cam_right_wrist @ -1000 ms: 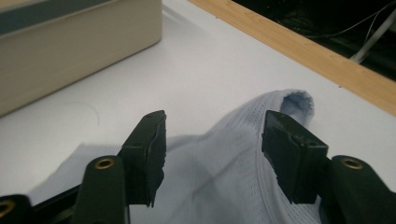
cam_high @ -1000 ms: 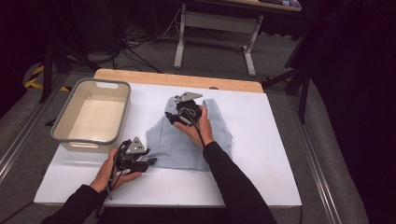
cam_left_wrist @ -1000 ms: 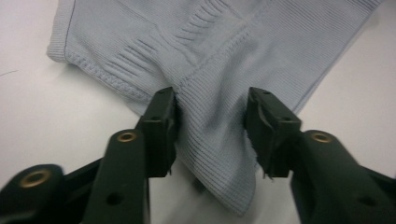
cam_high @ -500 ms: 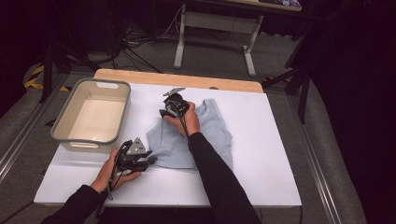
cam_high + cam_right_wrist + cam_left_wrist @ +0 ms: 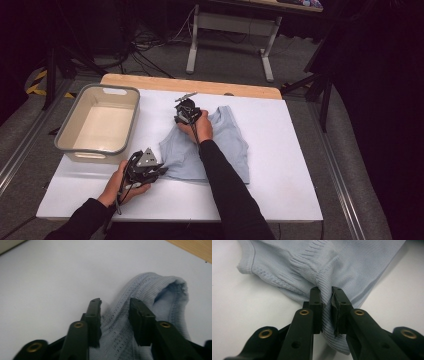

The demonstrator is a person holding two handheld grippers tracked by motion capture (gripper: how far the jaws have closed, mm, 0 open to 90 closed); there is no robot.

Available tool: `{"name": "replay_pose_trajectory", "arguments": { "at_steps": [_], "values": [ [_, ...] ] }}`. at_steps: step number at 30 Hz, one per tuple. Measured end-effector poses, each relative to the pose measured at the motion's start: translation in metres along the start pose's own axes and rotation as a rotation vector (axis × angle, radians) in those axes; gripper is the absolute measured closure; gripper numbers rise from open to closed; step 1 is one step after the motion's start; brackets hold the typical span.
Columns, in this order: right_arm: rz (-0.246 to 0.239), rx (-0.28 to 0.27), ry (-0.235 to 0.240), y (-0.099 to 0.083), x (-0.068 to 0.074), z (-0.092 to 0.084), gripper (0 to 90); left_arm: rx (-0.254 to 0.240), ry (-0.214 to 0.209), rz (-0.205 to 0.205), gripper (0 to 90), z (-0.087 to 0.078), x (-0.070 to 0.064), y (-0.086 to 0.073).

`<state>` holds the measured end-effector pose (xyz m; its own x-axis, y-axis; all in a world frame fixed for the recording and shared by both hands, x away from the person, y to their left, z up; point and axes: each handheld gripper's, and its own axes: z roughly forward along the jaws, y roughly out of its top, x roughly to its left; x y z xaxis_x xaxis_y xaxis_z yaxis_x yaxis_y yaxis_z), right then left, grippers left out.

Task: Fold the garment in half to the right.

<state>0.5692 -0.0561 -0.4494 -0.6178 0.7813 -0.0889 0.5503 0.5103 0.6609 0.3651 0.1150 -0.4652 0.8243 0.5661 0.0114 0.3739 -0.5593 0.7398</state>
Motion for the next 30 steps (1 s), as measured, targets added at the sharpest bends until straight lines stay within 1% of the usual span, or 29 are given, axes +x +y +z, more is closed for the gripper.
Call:
{"name": "replay_pose_trajectory", "arguments": {
  "at_steps": [1,2,3,7,10,12,16,18,19,21,23,25,27,28,30],
  "values": [
    [0.000,0.000,-0.004,0.000,0.000,0.000,67.8,-0.001,0.004,0.003,80.5,0.000,-0.001,0.000],
    [-0.001,0.002,-0.011,0.000,0.000,0.000,73.5,0.000,0.011,0.009,80.7,-0.001,-0.001,0.000],
    [-0.008,0.003,-0.028,0.000,0.001,-0.001,80.6,0.000,0.010,0.008,80.8,-0.001,-0.001,0.000],
    [-0.021,0.006,-0.038,0.001,0.003,-0.001,83.9,-0.002,0.010,0.011,80.8,-0.001,-0.001,0.000],
    [-0.032,0.009,-0.043,0.001,0.004,-0.001,84.9,-0.006,0.015,0.020,80.8,-0.002,-0.001,-0.001],
    [-0.026,0.001,-0.035,0.001,0.004,-0.001,85.5,-0.006,0.020,0.026,80.9,-0.003,-0.001,-0.001],
    [-0.030,-0.009,-0.014,0.001,0.005,-0.003,85.7,-0.005,0.028,0.040,81.1,-0.007,-0.003,-0.001],
    [-0.026,-0.037,0.000,0.003,0.007,-0.006,85.7,-0.006,0.036,0.047,81.1,-0.011,-0.003,-0.003],
    [-0.023,-0.053,0.011,0.004,0.009,-0.009,85.7,-0.006,0.039,0.048,81.1,-0.013,-0.003,-0.003],
    [-0.031,-0.066,0.016,0.006,0.011,-0.012,85.7,-0.007,0.047,0.047,81.1,-0.017,-0.002,-0.005],
    [-0.026,-0.097,0.029,0.008,0.013,-0.017,85.7,-0.003,0.051,0.045,81.1,-0.023,-0.001,-0.007],
    [-0.037,-0.117,0.045,0.011,0.015,-0.021,85.7,-0.004,0.063,0.042,81.2,-0.028,-0.001,-0.009],
    [-0.048,-0.136,0.054,0.014,0.019,-0.025,85.7,-0.004,0.061,0.037,81.2,-0.034,0.000,-0.010],
    [-0.051,-0.149,0.059,0.016,0.022,-0.027,85.7,-0.010,0.070,0.041,81.1,-0.036,-0.001,-0.010],
    [-0.059,-0.169,0.066,0.018,0.024,-0.030,85.7,-0.022,0.072,0.039,81.2,-0.039,-0.001,-0.010]
  ]
}}
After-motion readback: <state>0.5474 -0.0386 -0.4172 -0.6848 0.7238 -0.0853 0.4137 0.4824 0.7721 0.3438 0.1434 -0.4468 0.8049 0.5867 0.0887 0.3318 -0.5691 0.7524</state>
